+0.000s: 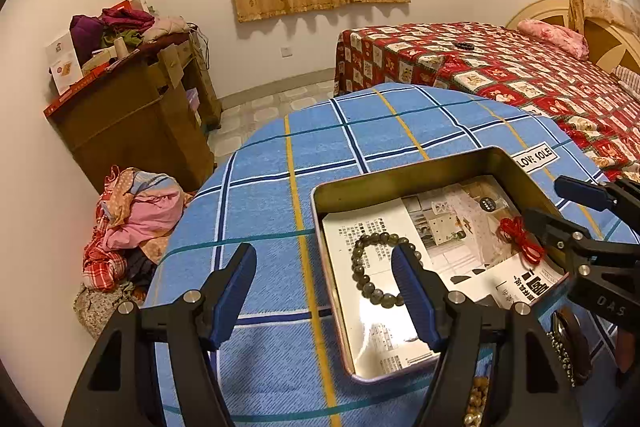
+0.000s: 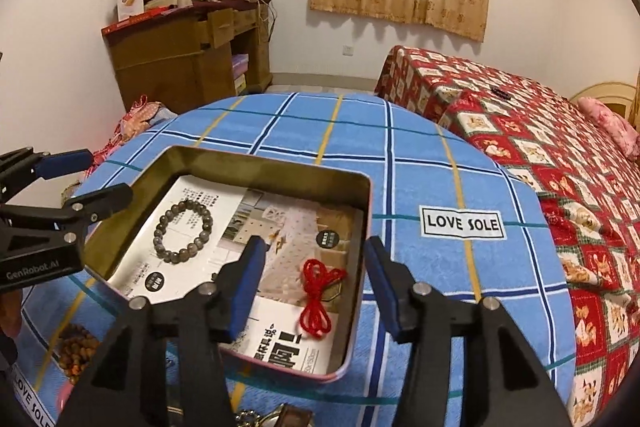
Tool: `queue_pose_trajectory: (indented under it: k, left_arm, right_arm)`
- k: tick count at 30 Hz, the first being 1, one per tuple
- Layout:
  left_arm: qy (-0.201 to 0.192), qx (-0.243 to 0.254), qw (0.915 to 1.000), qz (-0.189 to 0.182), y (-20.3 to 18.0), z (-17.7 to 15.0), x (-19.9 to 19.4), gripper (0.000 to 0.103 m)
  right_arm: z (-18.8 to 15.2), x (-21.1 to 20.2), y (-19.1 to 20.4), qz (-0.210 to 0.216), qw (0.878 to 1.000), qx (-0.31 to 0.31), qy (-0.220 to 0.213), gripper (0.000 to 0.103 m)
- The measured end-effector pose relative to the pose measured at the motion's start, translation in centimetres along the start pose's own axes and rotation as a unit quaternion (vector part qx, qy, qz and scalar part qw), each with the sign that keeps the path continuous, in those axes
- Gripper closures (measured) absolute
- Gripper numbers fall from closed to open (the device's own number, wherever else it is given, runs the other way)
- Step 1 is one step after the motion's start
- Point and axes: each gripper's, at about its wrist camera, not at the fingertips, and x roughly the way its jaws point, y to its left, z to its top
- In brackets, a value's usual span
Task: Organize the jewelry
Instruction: 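Open both tools to drop the bracelet and red string into the tin, then move the left tool to the wooden bead necklace while the right tool moves to the watch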
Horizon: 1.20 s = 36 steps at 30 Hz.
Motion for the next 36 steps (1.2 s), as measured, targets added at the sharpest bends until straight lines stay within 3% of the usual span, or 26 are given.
queue_pose_trajectory:
  k: [15, 28, 36]
  left_arm:
    - [-0.003, -0.012, 0.9998, 0.012, 0.7, -3.2, -3.3, 0.033]
    - [0.008, 0.0, 1.0, 0.005, -0.5, -7.6, -5.7, 0.033]
    - [0.024, 0.003, 0.9997, -0.004, -1.2, -9.1, -5.3, 0.033]
  right_arm:
    - [-2.0, -3.5, -1.1, -0.018, 0.999, 0.045, -0.011, 0.04]
    - [-6.3, -5.3, -1.5, -0.022, 0.996, 0.081, 0.03, 0.04]
    - [-8.6, -4.9, 0.0, -0.009, 0.996, 0.061, 0.059, 0.04]
